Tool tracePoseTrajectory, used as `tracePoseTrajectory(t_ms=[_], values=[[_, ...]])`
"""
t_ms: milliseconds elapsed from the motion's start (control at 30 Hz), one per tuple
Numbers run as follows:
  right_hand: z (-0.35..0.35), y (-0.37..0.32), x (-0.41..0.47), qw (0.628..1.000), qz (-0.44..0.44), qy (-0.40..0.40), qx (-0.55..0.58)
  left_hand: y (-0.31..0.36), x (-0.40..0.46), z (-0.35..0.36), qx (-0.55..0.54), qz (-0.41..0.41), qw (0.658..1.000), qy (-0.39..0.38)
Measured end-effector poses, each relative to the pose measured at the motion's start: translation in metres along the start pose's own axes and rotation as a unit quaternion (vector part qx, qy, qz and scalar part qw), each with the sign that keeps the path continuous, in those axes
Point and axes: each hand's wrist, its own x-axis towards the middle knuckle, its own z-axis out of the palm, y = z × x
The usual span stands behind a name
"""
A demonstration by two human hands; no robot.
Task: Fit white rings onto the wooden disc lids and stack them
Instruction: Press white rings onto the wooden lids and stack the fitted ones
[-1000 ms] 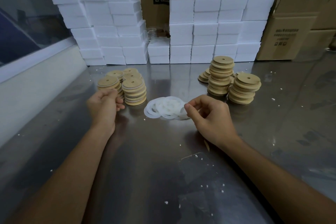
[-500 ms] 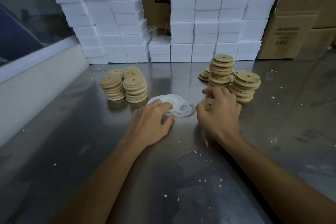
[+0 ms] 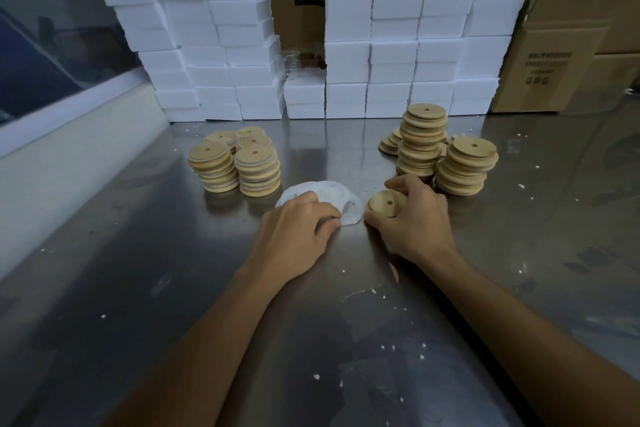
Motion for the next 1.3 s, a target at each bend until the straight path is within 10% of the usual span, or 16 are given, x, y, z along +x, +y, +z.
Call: tracePoseTrajectory(t_ms=[667, 1300], values=[[-0.004, 0.002, 0.000, 0.987, -0.052, 0.067, 0.136, -0.004, -0.001, 0.000, -0.084, -0.019, 0.993, 0.076], [0.000, -0.005, -0.012, 0.958, -0.209, -0.047, 0.191, 0.008, -0.002, -0.004, -0.454, -0.111, 0.866, 0.177]])
